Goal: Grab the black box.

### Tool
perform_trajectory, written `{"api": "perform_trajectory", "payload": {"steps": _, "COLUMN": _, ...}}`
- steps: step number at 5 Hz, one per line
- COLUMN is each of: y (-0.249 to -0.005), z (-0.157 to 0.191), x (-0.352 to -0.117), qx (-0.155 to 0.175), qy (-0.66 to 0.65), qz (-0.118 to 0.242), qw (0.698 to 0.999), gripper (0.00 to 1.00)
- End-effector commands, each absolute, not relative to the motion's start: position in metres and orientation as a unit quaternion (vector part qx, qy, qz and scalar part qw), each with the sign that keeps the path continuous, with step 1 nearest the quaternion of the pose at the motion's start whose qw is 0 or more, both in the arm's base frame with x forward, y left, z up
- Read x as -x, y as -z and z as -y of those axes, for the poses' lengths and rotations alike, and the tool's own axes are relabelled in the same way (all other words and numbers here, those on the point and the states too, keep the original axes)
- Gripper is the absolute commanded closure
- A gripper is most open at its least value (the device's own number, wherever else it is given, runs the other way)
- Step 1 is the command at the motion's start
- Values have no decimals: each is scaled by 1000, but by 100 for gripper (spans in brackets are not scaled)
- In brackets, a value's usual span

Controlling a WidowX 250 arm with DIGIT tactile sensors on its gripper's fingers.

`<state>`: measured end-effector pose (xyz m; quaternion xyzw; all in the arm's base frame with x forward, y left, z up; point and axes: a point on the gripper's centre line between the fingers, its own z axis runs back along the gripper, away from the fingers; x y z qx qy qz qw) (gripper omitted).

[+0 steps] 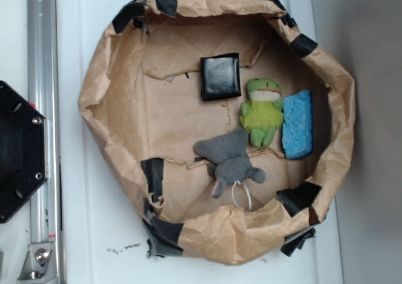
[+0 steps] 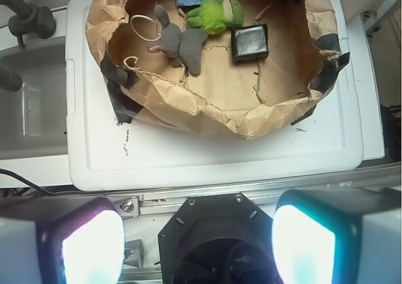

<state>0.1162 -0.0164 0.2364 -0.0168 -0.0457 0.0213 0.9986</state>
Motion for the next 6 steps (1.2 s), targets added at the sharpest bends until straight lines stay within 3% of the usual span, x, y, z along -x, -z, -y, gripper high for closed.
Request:
{"api": "perform_trajectory", "payload": {"steps": 1, "y": -236, "z": 16, "x": -116, "qx": 17, "qy": -21, "qz": 46, "qw": 999, "gripper": 0}}
{"api": "perform_trajectory", "payload": {"steps": 2, "y": -231, "z": 6, "x": -141, "qx": 13, "qy": -11, "qz": 67, "qw": 998, "gripper": 0}}
{"api": "perform_trajectory", "payload": {"steps": 3, "y": -233, "z": -14, "x": -176, "qx": -19, "qy": -29, "qz": 114, "qw": 993, "gripper": 0}}
{"api": "perform_trajectory", "payload": {"steps": 4, "y": -215, "z": -31, "x": -219, "qx": -51, "qy": -62, "qz": 126, "qw": 989, "gripper": 0}}
{"api": "perform_trajectory", "payload": {"steps": 5, "y": -182, "z": -30, "x": -254, "qx": -74, "qy": -85, "qz": 127, "qw": 985, "gripper": 0}}
{"api": "perform_trajectory", "payload": {"steps": 6, "y": -151, "z": -30, "x": -276, "qx": -82, "qy": -98, "qz": 150, "qw": 980, "gripper": 0}}
